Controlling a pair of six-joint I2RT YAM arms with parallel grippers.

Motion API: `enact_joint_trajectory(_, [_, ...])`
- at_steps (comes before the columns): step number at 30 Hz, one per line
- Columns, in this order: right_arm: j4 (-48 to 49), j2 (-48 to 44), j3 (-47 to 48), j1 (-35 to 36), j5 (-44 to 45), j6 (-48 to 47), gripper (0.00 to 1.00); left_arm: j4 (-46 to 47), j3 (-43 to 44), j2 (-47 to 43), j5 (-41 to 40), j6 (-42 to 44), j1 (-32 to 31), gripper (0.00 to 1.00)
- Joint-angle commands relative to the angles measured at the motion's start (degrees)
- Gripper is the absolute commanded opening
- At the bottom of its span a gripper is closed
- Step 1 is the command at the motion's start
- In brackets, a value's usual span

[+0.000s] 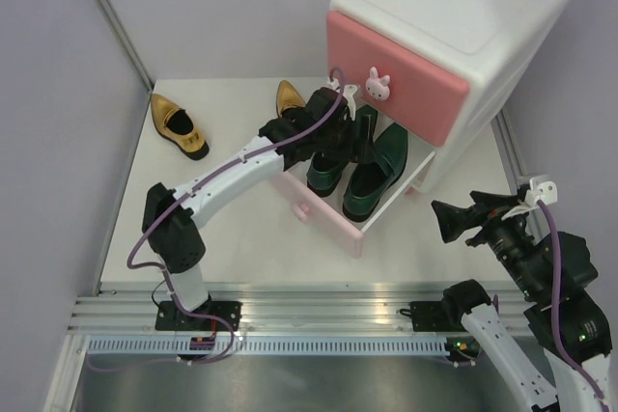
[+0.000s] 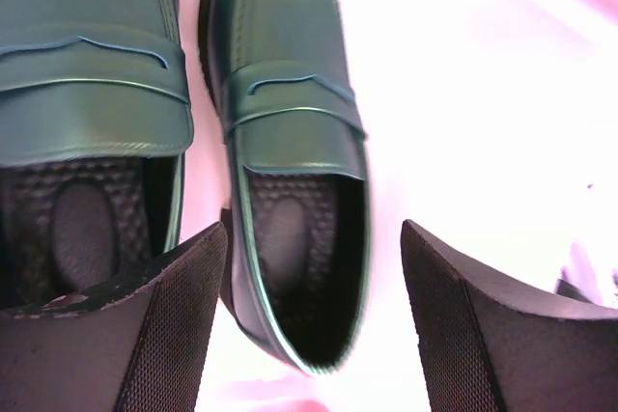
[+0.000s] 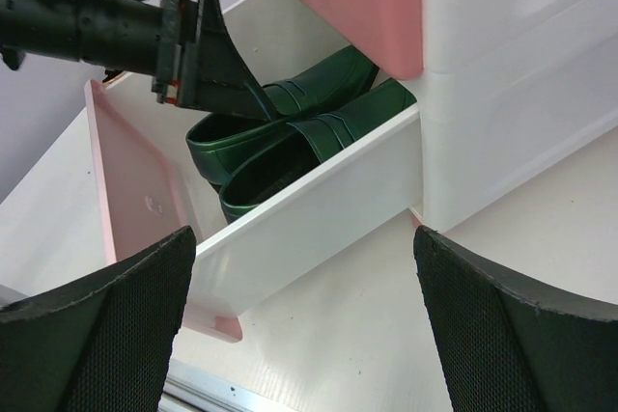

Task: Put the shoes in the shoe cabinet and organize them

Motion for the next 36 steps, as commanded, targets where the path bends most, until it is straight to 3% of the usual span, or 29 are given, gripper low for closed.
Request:
enact_joint_trajectory(1, [2.17, 1.07, 1.22, 0.03, 0.22, -0.89, 0.98, -0.88, 2.26, -4.12, 0.83, 0.29, 0.09, 0.77])
enact_joint_trajectory(8, [2.44, 1.16, 1.39, 0.03, -0.04, -0.98, 0.98, -5.36, 1.47, -10.62, -2.32, 3.80, 0.09, 0.76])
enact_joint_trajectory(18, [3.31, 3.00, 2.53, 0.03, -1.09, -2.56, 0.98, -10.63, -5.91, -28.28, -12.15, 15.75, 0.62, 0.78])
enact_joint_trajectory(21, [4.10, 3.88, 3.15, 0.03, -1.45, -2.74, 0.98, -11.51, -10.03, -33.82, -14.36, 16.99, 0.71, 0.82])
enact_joint_trajectory(29, [7.18, 5.55, 4.38, 0.03, -0.22, -3.44, 0.98, -7.31, -32.61, -48.85, -16.04, 14.53, 0.71, 0.94])
enact_joint_trajectory(36, [7.62, 7.92, 5.87, 0.03, -2.06, -3.97, 0.98, 8.42, -53.71, -58.53, -11.13, 15.58, 0.71, 0.93])
